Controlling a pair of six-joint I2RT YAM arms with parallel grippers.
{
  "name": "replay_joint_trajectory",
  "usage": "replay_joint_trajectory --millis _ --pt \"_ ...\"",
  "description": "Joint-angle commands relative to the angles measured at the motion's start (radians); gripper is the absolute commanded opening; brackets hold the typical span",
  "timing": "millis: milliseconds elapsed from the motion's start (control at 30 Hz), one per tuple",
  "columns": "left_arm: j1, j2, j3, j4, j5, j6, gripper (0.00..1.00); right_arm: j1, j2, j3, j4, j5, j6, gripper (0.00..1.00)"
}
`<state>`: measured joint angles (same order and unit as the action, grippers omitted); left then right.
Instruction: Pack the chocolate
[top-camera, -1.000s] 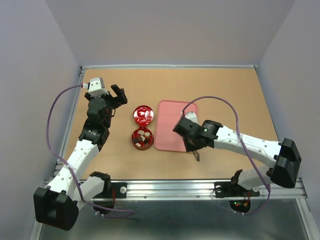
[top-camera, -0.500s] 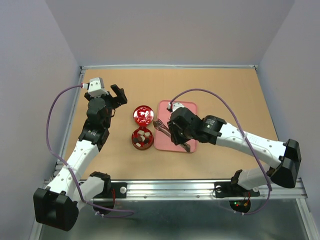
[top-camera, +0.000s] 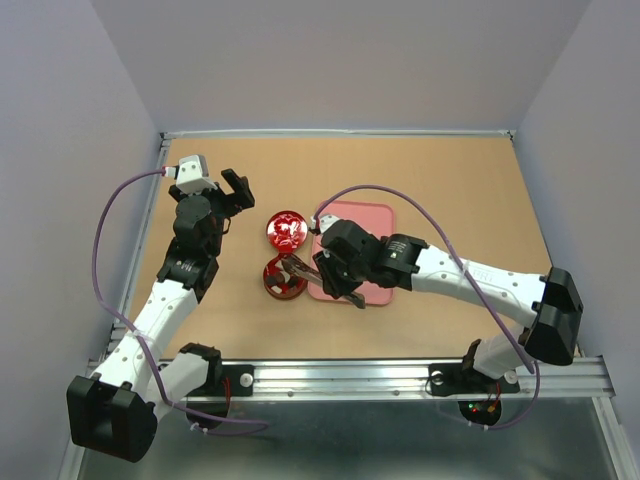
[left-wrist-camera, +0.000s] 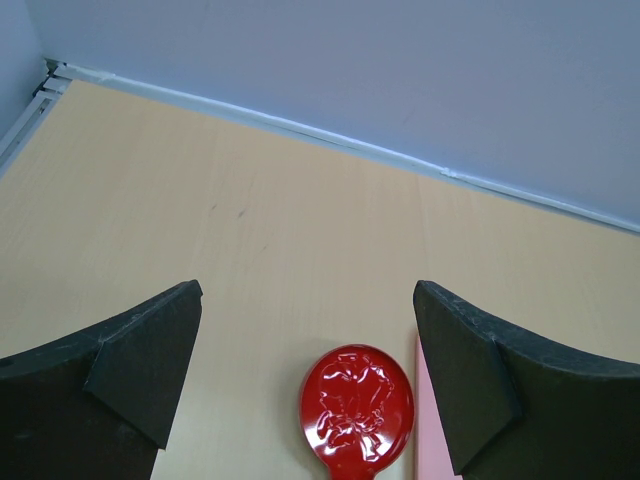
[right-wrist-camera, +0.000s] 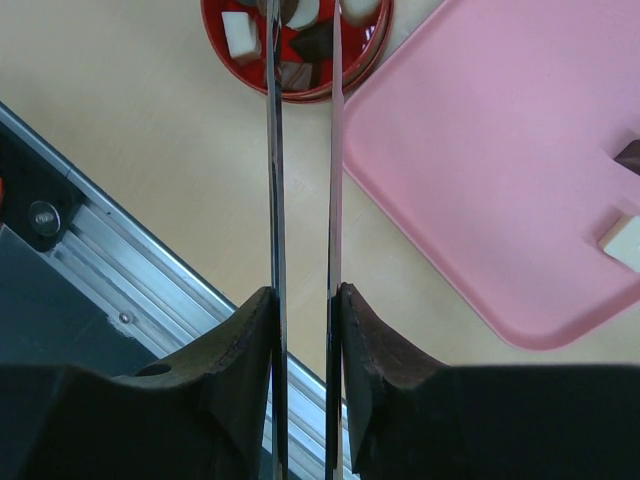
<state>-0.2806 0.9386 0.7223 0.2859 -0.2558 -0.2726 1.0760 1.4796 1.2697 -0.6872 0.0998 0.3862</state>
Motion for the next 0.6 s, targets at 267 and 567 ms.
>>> replay_joint_trajectory --millis 267,567 --pt "-0.005 -0.011 0.049 0.033 -0.007 -0.002 0.99 0.013 -0.001 0.019 0.045 0.011 -0.007 0.22" --pt "-0.005 -0.014 0.051 0.03 -0.011 -0.005 0.99 0.013 0.008 0.02 0.032 0.021 -0.007 0.37"
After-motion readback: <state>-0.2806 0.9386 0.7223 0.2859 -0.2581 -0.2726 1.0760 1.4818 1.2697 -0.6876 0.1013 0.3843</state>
